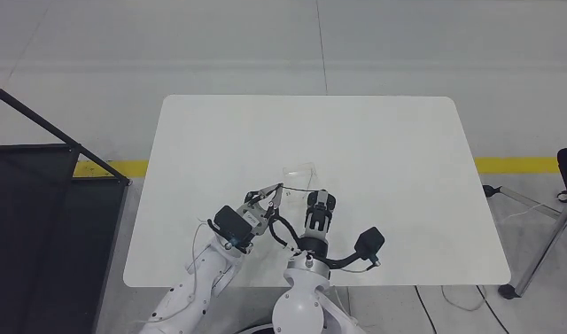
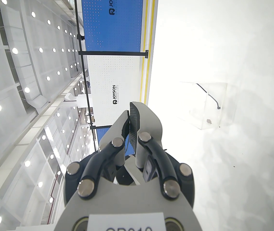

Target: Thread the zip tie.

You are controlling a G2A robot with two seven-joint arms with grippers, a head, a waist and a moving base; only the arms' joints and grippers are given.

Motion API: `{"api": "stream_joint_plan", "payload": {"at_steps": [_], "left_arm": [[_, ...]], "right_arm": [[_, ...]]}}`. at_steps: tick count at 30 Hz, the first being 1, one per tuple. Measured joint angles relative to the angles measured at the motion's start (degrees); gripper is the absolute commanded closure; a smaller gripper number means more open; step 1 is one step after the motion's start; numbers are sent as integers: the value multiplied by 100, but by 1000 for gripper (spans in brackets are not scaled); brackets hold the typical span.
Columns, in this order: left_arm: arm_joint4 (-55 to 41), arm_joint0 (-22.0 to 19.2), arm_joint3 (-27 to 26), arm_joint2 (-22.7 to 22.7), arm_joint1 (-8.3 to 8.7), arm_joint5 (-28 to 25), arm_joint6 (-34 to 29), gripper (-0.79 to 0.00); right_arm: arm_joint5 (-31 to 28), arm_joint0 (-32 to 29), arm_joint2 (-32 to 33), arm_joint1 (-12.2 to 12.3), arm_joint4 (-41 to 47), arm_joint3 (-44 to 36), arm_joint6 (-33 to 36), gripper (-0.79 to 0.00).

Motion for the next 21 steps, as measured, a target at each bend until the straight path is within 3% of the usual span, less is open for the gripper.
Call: {"api": "stream_joint_plan", "payload": {"at_steps": [21], "left_arm": [[-15, -9, 5, -8, -6, 11, 12, 0]], "right_arm": [[5, -1, 5, -15, 14, 14, -14, 0]]}}
